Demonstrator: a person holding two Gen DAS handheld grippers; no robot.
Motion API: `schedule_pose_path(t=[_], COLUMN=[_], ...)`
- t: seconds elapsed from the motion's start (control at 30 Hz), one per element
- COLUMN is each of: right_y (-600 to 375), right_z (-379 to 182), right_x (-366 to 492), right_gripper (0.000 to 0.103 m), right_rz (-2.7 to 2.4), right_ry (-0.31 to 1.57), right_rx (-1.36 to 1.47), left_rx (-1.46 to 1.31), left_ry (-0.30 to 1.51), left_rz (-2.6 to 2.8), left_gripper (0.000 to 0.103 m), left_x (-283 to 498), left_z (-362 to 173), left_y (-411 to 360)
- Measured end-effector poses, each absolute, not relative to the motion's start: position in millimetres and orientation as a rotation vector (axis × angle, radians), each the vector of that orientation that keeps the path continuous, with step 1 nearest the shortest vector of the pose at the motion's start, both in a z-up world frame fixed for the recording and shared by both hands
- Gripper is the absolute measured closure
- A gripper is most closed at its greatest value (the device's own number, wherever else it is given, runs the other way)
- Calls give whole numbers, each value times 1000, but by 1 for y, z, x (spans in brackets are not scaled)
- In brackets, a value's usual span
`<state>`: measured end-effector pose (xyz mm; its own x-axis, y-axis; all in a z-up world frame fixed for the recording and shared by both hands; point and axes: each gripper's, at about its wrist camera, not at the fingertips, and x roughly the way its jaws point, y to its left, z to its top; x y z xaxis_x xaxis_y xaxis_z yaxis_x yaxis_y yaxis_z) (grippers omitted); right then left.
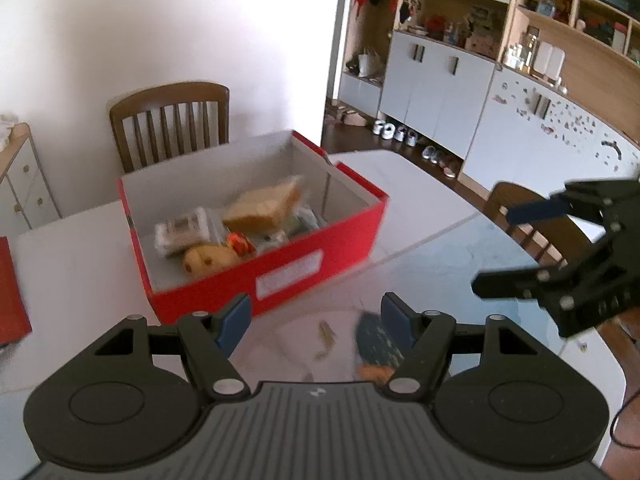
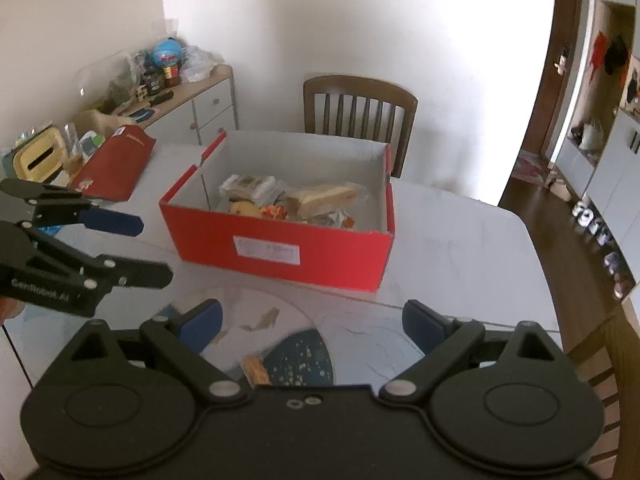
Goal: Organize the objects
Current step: 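Withdraw both tools from the box back toward the remaining items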
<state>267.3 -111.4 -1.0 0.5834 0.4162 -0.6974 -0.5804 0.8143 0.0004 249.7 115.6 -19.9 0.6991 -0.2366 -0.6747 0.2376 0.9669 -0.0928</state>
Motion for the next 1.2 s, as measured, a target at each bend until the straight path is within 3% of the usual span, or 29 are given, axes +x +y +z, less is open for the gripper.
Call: schedule_pose_path(t=[0.1,0.2,0.77,0.9,1.2], right_y=[-114,-115,-112,-108,-96], right_z=[-7,-14,-66,-78,-98], right_x=[255,244,206,198,191], right_gripper=[6,5,5,5,3], right_rz=[604,610,644,643,643], right_ry=[734,731,822,838,886], right_rx=[-272,-290,-309,-313,-249], left_rx=[-6,6,-37,-49,-69], left_ry=[757,755,870,873,888], left_rz=[-269,-261,-263,-252,-215], left_gripper=[32,24,14,2,1], left_x=[233,215,143,135,119], left_z=[-28,-37,-105,-117,-139], left_y=[109,101,73,69,62])
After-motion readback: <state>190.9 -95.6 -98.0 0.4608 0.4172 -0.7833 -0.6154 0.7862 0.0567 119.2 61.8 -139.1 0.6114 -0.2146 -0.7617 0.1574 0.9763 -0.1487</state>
